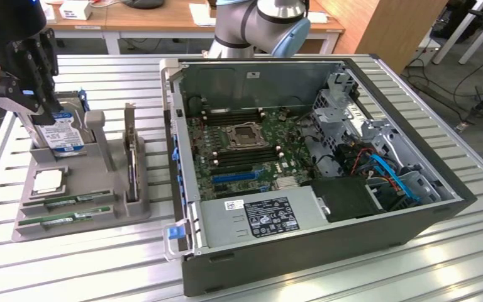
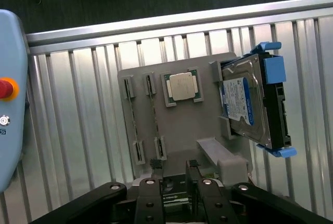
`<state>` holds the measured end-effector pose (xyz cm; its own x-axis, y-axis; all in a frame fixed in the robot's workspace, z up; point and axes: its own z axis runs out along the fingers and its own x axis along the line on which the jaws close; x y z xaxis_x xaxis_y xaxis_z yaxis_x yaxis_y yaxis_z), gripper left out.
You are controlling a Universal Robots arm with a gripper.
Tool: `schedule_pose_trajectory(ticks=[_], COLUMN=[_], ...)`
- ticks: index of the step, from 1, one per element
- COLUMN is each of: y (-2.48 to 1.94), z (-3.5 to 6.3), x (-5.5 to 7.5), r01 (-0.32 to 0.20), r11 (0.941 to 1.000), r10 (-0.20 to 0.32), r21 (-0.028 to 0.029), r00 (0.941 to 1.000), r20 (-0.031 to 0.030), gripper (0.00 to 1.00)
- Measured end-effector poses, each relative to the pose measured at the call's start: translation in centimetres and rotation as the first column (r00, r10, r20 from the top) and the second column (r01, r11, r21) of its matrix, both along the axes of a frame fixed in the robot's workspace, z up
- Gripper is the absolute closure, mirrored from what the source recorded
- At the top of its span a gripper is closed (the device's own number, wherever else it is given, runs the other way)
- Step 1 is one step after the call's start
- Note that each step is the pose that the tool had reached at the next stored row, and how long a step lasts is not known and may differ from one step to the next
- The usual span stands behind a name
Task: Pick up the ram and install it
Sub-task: 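Pick up the ram and move it above insertion slot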
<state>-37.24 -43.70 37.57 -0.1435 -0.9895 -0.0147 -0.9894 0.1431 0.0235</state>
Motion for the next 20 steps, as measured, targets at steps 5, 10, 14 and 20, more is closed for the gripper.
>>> schedule_pose_trajectory(ticks=[5, 10, 14, 20], y=[-0.01, -0.66, -1.40, -2.13], z=[0.00, 0.00, 0.00, 0.00], x=[0.0, -0.1, -0.1, -0.2], r01=[-0.021, -0.022, -0.022, -0.023], r11=[0.9998, 0.9998, 0.9997, 0.9997], r10=[0.021, 0.022, 0.022, 0.023], r21=[0.0000, 0.0000, 0.0000, -0.0001], r00=[0.9998, 0.9998, 0.9997, 0.9997], r20=[0.0000, 0.0000, 0.0000, 0.0000], gripper=[0.69, 0.69, 0.69, 0.69])
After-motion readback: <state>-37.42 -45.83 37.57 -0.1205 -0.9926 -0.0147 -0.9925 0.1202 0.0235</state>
